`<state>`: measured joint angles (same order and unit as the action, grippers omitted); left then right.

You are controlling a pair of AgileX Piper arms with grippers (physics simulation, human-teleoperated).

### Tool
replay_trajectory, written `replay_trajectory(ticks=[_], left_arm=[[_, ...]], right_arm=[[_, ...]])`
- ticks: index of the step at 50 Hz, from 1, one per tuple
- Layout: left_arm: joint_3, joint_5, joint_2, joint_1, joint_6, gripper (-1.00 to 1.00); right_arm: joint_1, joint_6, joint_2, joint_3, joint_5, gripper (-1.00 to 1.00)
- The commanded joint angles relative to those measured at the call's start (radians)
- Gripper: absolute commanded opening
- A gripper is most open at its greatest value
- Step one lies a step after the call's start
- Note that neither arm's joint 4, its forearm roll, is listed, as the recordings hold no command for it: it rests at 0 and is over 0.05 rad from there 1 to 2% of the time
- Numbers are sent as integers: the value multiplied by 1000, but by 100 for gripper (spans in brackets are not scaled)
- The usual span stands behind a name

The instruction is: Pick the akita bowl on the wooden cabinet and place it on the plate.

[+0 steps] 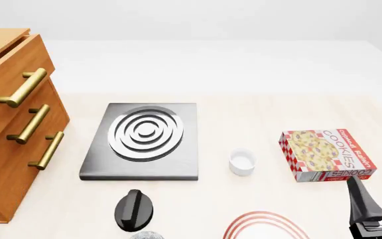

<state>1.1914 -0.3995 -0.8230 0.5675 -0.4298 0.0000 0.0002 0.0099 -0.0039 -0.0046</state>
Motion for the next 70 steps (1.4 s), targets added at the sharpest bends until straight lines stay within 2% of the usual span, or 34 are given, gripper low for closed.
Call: replay_trajectory(ticks=[1,21,45,70], left_arm=[[-25,39,-37,39,-5,100],[-64,96,-104,81,-14,100],[-95,164,-195,83,-39,100],[-47,169,-279,68,-79,100]], right_arm=[[0,0,0,0,0,100],[0,0,0,0,0,100],[0,0,0,0,0,100],[0,0,0,0,0,100]])
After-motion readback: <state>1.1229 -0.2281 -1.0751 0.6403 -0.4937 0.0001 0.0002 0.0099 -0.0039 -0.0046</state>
